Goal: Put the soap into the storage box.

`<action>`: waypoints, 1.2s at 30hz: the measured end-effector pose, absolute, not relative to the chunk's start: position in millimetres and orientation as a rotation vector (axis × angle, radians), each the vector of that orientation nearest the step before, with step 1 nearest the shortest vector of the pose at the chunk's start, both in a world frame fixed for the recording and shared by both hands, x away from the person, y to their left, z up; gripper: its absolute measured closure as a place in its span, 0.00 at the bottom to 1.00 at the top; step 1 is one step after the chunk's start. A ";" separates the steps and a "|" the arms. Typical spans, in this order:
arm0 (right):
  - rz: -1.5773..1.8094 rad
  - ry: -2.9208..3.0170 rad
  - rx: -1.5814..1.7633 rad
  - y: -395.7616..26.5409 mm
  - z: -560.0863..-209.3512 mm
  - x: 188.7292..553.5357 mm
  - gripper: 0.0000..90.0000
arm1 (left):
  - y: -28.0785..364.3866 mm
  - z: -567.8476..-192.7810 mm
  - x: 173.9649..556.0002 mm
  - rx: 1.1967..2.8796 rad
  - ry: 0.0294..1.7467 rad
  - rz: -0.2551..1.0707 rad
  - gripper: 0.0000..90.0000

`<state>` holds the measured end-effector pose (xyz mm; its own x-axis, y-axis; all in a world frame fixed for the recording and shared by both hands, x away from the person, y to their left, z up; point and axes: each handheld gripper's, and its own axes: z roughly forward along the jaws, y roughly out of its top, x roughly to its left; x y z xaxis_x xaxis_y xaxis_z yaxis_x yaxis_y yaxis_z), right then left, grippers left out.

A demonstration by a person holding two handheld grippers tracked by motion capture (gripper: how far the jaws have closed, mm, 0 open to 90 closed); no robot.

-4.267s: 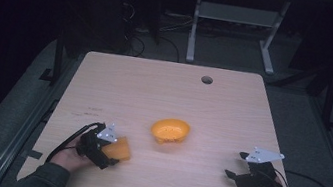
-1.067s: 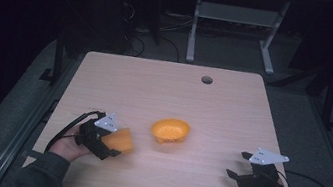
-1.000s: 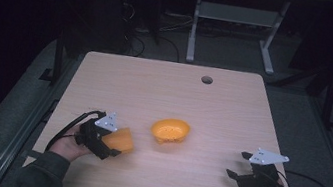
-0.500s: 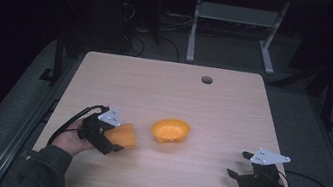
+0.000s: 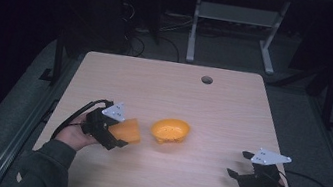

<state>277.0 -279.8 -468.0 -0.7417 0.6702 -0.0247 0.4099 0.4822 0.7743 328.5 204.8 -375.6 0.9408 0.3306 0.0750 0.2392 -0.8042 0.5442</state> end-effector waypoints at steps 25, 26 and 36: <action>1.153 2.399 0.908 -280.7 -467.1 276.3 0.15 | 165.5 -358.0 346.2 2.569 0.306 0.229 0.23; 1.152 2.398 0.910 -280.9 -467.1 276.2 0.15 | 164.2 -358.4 347.0 2.565 0.309 0.230 0.23; 1.162 2.389 0.915 -282.7 -467.1 276.2 0.15 | 153.2 -358.5 354.9 2.573 0.292 0.217 0.23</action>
